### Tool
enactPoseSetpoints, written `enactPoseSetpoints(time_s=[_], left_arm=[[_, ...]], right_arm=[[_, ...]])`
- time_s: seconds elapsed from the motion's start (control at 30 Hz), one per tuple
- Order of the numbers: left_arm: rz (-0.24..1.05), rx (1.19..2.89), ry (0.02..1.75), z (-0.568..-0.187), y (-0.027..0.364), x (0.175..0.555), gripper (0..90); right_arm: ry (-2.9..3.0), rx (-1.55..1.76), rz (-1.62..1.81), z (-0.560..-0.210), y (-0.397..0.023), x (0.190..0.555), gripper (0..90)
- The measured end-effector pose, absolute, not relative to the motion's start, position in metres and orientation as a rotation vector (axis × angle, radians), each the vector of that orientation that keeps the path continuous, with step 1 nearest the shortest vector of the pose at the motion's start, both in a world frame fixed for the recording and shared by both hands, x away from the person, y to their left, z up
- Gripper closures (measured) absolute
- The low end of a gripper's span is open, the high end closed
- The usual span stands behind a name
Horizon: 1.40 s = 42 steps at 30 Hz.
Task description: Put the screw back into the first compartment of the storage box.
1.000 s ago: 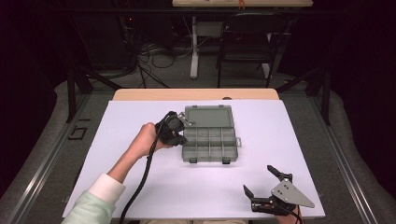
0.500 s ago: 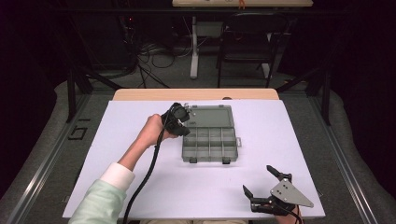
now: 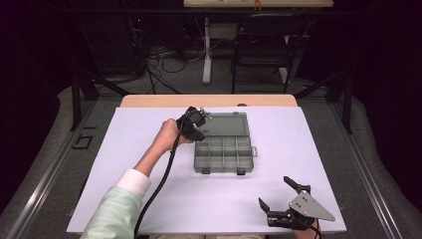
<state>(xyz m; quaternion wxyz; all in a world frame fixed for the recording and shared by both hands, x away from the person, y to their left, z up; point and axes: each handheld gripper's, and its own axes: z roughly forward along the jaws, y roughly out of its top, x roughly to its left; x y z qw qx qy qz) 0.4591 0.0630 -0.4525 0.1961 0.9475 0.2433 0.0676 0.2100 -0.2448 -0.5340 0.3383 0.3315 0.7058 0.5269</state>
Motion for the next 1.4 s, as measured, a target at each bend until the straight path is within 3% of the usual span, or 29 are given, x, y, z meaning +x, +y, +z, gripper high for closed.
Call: enactPoseSetpoints(time_s=[0.5, 0.53, 0.57, 0.7, 0.73, 0.77, 0.87, 1.17, 1.4], left_arm=[[0.145, 2.649, 0.766, -0.476, 0.056, 0.476, 83.7], [0.132, 2.650, 0.773, -0.478, 0.056, 0.478, 79.4], [0.116, 2.629, 0.782, -0.481, 0.057, 0.478, 68.7], [0.114, 2.607, 0.771, -0.481, 0.058, 0.475, 48.6], [0.137, 2.591, 0.771, -0.480, 0.059, 0.473, 48.6], [0.138, 2.588, 0.771, -0.479, 0.060, 0.472, 38.2], [0.155, 2.560, 0.756, -0.476, 0.065, 0.466, 24.8], [0.195, 2.507, 0.729, -0.472, 0.087, 0.447, 8.7], [0.230, 2.448, 0.724, -0.472, 0.106, 0.424, 3.4]], right_arm=[[1.838, 0.866, 1.375, -0.534, -0.245, 0.210, 0.0], [1.839, 0.866, 1.375, -0.534, -0.245, 0.210, 0.0], [1.844, 0.866, 1.372, -0.534, -0.245, 0.210, 0.0], [1.843, 0.866, 1.371, -0.534, -0.246, 0.210, 0.0], [1.843, 0.867, 1.371, -0.534, -0.246, 0.210, 0.0], [1.843, 0.866, 1.370, -0.534, -0.245, 0.210, 0.0], [1.844, 0.867, 1.371, -0.534, -0.245, 0.210, 0.0], [1.836, 0.869, 1.366, -0.534, -0.245, 0.210, 0.0], [1.839, 0.864, 1.372, -0.534, -0.244, 0.210, 0.0]])
